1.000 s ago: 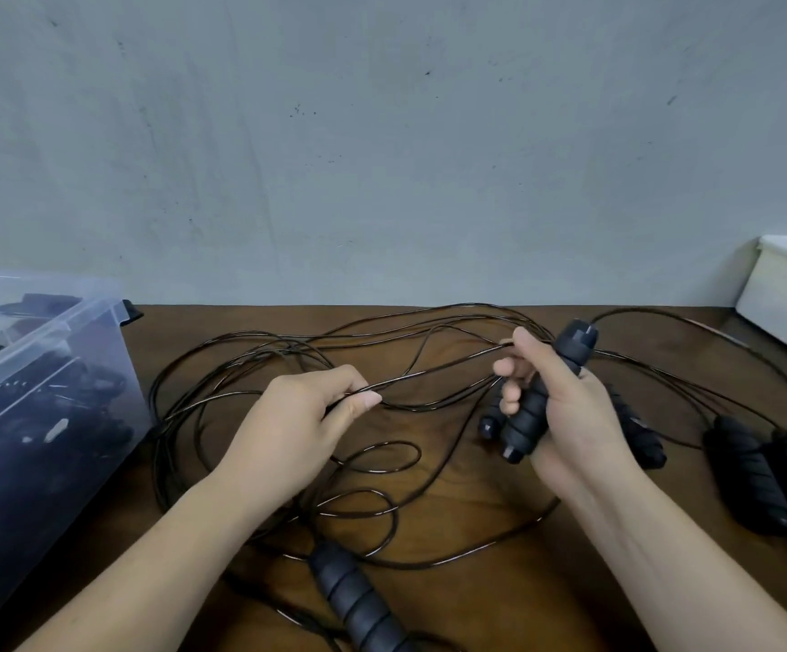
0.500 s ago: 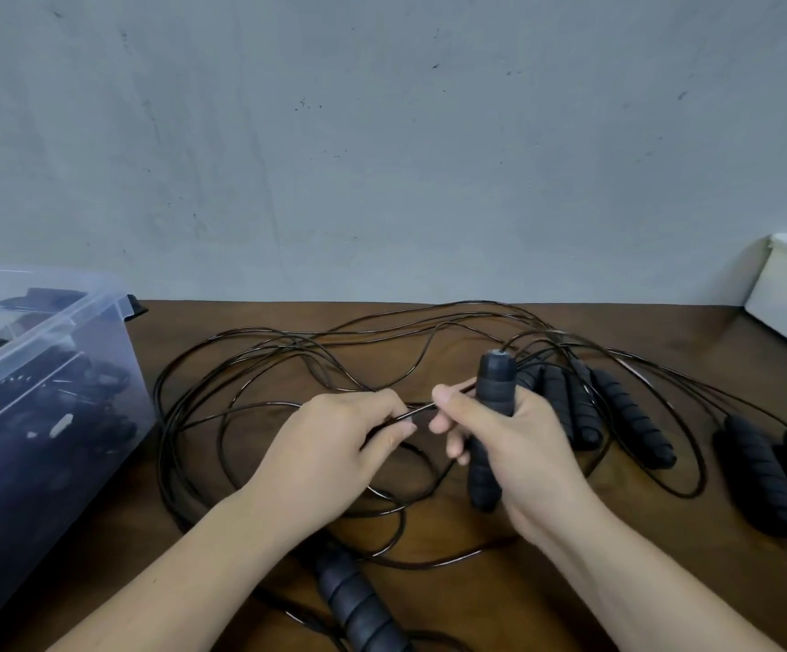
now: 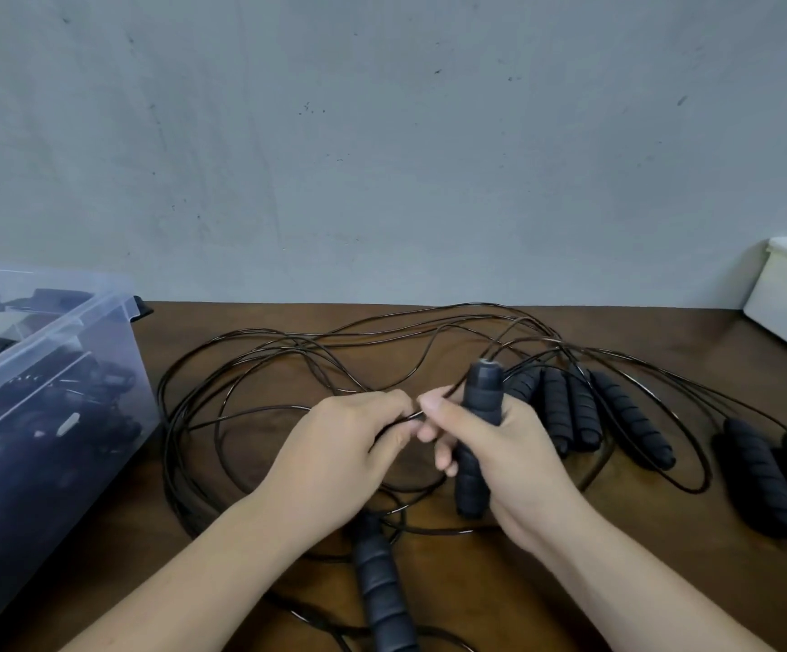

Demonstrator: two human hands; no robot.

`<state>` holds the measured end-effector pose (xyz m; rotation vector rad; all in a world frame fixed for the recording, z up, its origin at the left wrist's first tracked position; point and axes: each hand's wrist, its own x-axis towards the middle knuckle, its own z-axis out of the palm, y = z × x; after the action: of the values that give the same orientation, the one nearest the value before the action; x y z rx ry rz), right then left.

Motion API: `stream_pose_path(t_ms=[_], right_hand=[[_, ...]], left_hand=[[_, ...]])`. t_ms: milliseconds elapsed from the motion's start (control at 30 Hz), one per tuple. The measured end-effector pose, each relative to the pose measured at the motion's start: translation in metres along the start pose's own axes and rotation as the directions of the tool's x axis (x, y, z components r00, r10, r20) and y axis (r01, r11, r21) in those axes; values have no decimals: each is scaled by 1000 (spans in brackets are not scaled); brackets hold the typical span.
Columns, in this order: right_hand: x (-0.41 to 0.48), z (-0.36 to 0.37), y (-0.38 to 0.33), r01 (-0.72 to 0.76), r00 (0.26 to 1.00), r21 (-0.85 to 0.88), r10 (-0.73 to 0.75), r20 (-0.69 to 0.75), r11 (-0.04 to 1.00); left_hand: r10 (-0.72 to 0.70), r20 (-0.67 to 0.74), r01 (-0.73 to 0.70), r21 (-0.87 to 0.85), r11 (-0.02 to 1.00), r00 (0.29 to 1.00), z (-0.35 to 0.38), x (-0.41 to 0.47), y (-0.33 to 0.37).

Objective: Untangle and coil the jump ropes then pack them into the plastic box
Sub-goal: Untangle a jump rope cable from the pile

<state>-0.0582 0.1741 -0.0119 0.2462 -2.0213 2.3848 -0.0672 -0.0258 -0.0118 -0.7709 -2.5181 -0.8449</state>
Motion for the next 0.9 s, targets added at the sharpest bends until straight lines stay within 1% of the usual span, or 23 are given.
stream_pose_path(t_ms=[100,200,300,400,500,567,633,733,800,900], right_hand=[[-1,-1,4,24,1000,-74,-25,-4,997],[2,-4,2,26,999,-73,-28,-19,997],[7,-10,-9,36,995,14,-35,-92,999],[14,-25,-23,38,983,155,-9,-185,987],[15,-28,-24,28,978,210,16,-206,977],[13,-20,-19,5,983,223,36,-180,975],[10,-11,-13,-20,993,206,44,-112,978],[4,-3,-2,6,1000,71,-5,-21,997],[0,-1,2,39,999,-8,-38,20,999],[0,-1,4,48,999,-33,-48,18,998]], left_hand=[[-2,-6,2,11,1000,1000,1,-1,0],[-16,-22,16,-11,1000,1000,1,-2,-1],[-46,-36,44,-48,998,998,0,-1,-1],[-77,-63,73,-63,995,995,-5,1,-2],[-100,-82,95,-61,994,992,-10,3,-4],[-89,-72,85,-52,995,993,-9,2,-4],[-55,-47,53,-41,998,997,-6,1,-2],[-3,-12,3,-14,1000,1000,-1,-1,3],[5,-6,-5,1,1000,1000,1,-2,4],[7,11,-7,-2,1000,1000,3,-2,0]])
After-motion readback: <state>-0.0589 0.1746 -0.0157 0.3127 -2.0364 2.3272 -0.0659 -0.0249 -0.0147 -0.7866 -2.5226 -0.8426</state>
